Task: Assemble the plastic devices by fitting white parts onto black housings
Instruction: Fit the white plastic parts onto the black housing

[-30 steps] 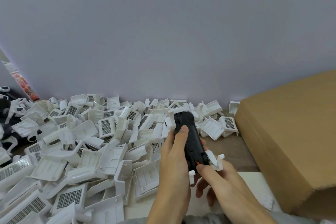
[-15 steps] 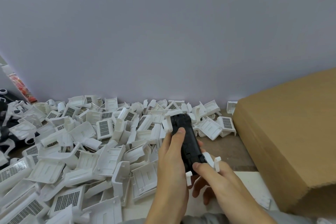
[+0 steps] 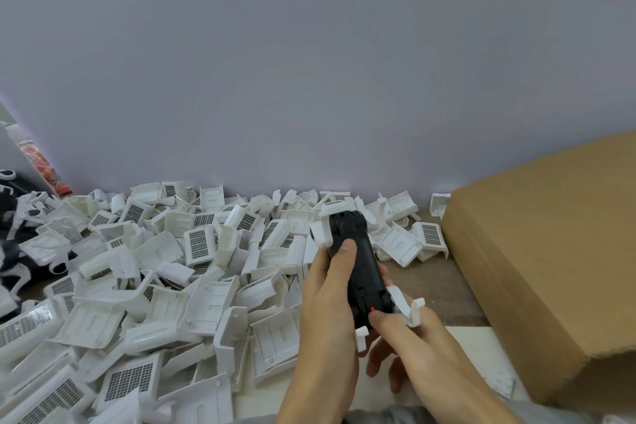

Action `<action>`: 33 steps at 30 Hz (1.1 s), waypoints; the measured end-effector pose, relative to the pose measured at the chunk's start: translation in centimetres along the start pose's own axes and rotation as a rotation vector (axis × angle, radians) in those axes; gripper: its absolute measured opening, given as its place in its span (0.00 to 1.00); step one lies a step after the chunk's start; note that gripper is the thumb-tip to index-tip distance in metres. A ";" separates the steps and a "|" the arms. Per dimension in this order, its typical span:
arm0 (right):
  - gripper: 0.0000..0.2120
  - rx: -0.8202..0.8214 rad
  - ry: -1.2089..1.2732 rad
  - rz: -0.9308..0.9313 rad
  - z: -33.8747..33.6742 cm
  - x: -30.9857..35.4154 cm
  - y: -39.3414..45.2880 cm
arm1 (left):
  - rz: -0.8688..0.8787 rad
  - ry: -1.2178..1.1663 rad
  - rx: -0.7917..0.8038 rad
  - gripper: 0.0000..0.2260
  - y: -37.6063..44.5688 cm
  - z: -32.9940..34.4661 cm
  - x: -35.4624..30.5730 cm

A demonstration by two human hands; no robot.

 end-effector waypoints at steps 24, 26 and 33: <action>0.18 -0.246 -0.025 -0.130 -1.6 -0.6 1.3 | -0.120 -0.408 -0.043 0.20 0.1 -0.8 -0.7; 0.18 -0.272 -0.054 -0.134 -1.7 -0.7 1.4 | -0.105 -0.388 -0.062 0.20 0.4 -1.1 -0.6; 0.14 -0.489 -0.590 -0.330 -1.9 0.8 1.2 | -0.117 -0.413 -0.116 0.10 0.8 -1.8 -1.1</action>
Point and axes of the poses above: each hand's wrist, its own y-axis towards the middle knuckle, its own z-axis out of the palm, x = y × z, the point moved 6 cm from there along y, towards the middle knuckle
